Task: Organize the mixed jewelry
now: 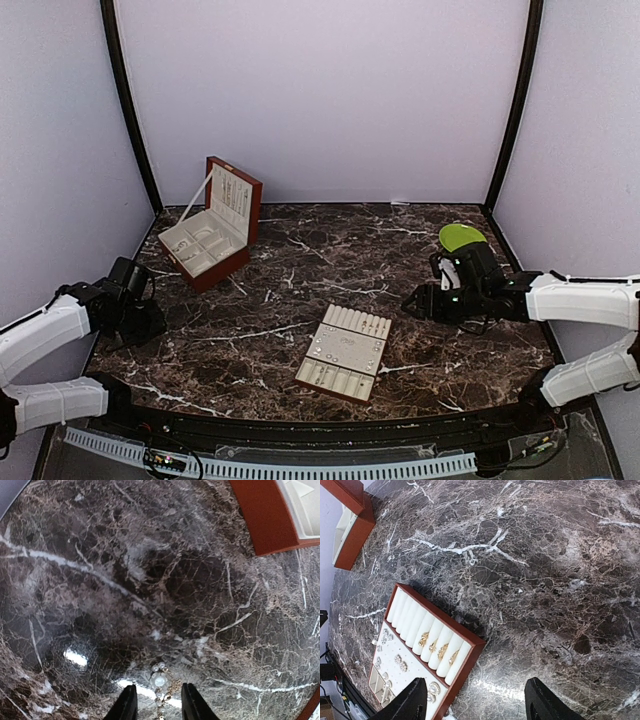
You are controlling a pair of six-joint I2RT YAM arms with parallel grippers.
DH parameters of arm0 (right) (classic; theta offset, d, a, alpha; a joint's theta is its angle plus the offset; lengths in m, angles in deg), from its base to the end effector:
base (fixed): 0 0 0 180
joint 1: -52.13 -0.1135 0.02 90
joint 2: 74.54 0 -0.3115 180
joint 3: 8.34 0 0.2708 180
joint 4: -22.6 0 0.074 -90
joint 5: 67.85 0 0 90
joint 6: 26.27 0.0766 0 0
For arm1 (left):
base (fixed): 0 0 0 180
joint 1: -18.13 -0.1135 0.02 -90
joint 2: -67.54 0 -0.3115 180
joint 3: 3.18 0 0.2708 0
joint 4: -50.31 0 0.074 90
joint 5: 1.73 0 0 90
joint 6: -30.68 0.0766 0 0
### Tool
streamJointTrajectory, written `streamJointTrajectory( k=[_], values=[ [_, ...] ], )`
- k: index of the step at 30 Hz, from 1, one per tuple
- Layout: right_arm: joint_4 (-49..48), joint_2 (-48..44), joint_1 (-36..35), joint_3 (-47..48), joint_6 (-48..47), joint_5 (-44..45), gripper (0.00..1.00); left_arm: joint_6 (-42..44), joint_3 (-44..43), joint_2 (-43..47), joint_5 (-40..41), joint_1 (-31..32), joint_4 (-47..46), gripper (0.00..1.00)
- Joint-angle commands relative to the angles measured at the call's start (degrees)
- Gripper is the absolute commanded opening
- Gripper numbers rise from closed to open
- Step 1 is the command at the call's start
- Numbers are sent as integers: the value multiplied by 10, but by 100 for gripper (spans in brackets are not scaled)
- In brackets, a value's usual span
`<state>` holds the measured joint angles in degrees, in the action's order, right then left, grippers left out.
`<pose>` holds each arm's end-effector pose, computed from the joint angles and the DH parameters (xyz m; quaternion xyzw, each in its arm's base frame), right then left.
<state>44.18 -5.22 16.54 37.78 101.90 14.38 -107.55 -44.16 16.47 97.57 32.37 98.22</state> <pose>0.2097 0.1628 0.1927 -0.0053 0.9214 0.2802 0.2693 0.1680 -0.0299 0.1815 -0.3014 0.9097 -0.0758 0.2753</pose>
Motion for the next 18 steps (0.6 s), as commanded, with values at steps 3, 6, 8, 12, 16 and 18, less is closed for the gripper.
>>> streamJointTrajectory(
  k=[3,6,8,12,16,18],
  values=[
    [-32,14,3,-7,-10,3,67,-35,4,-28,-20,-3,34,32],
    [-39,20,3,-9,-11,-3,67,-35,12,-25,-29,-3,15,32],
    [-41,26,4,-7,-11,-6,68,-37,20,-28,-40,-3,0,32],
    [-42,30,4,-7,-12,-7,67,-37,32,-52,-62,-3,-23,34],
    [-42,30,3,-6,-12,-5,67,-35,31,-76,-67,-3,-34,35],
    [-42,29,3,-7,-11,-5,67,-31,30,-83,-62,-3,-40,35]
  ],
)
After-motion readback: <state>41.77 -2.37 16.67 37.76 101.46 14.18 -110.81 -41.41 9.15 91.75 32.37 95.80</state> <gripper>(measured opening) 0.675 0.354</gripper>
